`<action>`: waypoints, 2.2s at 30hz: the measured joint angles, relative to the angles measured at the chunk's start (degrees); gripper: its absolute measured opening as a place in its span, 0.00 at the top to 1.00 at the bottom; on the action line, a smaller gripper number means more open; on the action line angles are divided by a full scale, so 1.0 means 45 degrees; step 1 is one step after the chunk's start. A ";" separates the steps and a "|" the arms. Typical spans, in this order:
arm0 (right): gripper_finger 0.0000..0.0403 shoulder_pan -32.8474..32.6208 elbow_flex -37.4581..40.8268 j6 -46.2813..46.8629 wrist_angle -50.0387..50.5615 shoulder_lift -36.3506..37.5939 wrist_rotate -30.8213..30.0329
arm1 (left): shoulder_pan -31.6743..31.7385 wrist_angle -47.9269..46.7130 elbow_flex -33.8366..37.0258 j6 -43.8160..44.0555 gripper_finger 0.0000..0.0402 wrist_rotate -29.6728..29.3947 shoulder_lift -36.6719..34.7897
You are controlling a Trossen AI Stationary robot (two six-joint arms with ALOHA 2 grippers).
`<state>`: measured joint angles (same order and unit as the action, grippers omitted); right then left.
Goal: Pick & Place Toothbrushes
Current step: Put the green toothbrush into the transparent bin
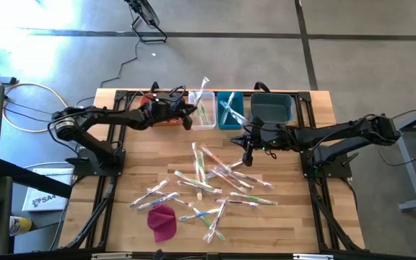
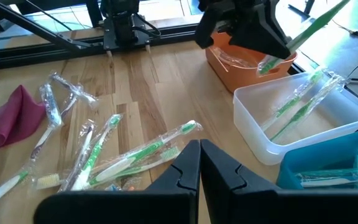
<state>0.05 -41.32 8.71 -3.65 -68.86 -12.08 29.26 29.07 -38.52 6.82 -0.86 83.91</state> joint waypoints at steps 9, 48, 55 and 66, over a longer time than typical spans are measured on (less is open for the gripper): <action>0.99 0.0003 0.0000 0.0000 0.0003 0.0000 -0.0005 | 0.0000 0.0323 -0.0010 0.0225 0.93 -0.0048 0.0518; 0.99 0.0001 0.0000 0.0000 0.0008 -0.0005 -0.0005 | 0.0000 0.0647 -0.0015 0.0118 0.93 -0.0500 0.1580; 0.99 0.0000 0.0000 0.0000 0.0008 -0.0005 -0.0005 | 0.0000 0.0653 -0.0015 0.0123 0.93 -0.0496 0.1580; 0.99 0.0005 0.0000 0.0004 0.0008 -0.0005 -0.0005 | -0.0005 0.0658 -0.0015 0.0221 0.93 -0.0495 0.1580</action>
<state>0.08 -41.32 8.73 -3.62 -68.88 -12.10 29.23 32.03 -38.59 7.82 -3.09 91.02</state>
